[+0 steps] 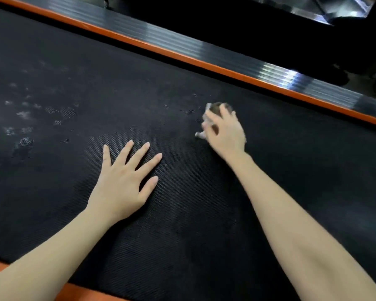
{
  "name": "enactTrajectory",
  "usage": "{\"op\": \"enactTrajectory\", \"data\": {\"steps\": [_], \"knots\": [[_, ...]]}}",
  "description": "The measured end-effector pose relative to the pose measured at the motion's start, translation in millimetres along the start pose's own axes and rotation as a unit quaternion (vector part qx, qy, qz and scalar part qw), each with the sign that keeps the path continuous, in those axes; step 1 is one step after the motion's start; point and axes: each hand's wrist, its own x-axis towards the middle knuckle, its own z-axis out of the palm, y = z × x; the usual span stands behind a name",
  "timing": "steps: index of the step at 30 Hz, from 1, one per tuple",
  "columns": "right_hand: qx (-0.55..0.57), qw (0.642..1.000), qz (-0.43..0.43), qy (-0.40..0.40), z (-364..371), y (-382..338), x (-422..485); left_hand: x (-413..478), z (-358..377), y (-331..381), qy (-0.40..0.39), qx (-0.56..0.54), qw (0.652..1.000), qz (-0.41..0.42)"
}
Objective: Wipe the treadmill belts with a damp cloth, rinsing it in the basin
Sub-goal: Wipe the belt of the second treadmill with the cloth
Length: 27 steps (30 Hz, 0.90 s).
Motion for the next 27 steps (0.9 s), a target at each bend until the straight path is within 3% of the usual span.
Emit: {"op": "enactTrajectory", "data": {"steps": [5, 7, 9, 12, 14, 17, 20, 24, 25, 27], "knots": [[0.075, 0.972, -0.206, -0.083, -25, -38, -124, 1, -2, 0, -0.023, -0.004, 1.000, 0.003], [0.072, 0.959, -0.262, -0.085, -24, -27, -118, 2, -1, 0, -0.024, -0.004, 1.000, 0.001], [0.045, 0.969, -0.241, -0.036, -15, -13, -67, 2, -1, 0, -0.021, -0.004, 1.000, 0.000], [0.031, 0.998, -0.053, -0.011, -2, -11, 22, 1, 0, -1, -0.008, -0.010, 1.000, 0.002], [0.007, 1.000, 0.009, -0.011, 10, -17, 45, 0, -1, -2, -0.003, -0.015, 1.000, 0.000], [0.019, 0.997, -0.069, -0.013, 7, -29, 8, 1, -2, -2, -0.012, -0.013, 1.000, 0.000], [0.080, 0.976, -0.192, -0.066, -14, -31, -92, 2, -2, -3, -0.019, -0.014, 1.000, -0.003], [0.072, 0.942, -0.296, -0.138, -58, 18, -183, -1, -2, -2, -0.020, -0.006, 1.000, -0.001], [0.052, 0.950, -0.280, -0.126, -67, 41, -185, -1, -2, -2, -0.021, -0.005, 1.000, -0.002], [0.028, 0.985, -0.147, -0.081, -81, 81, -180, -1, -2, -2, -0.022, -0.005, 1.000, -0.004]]}}
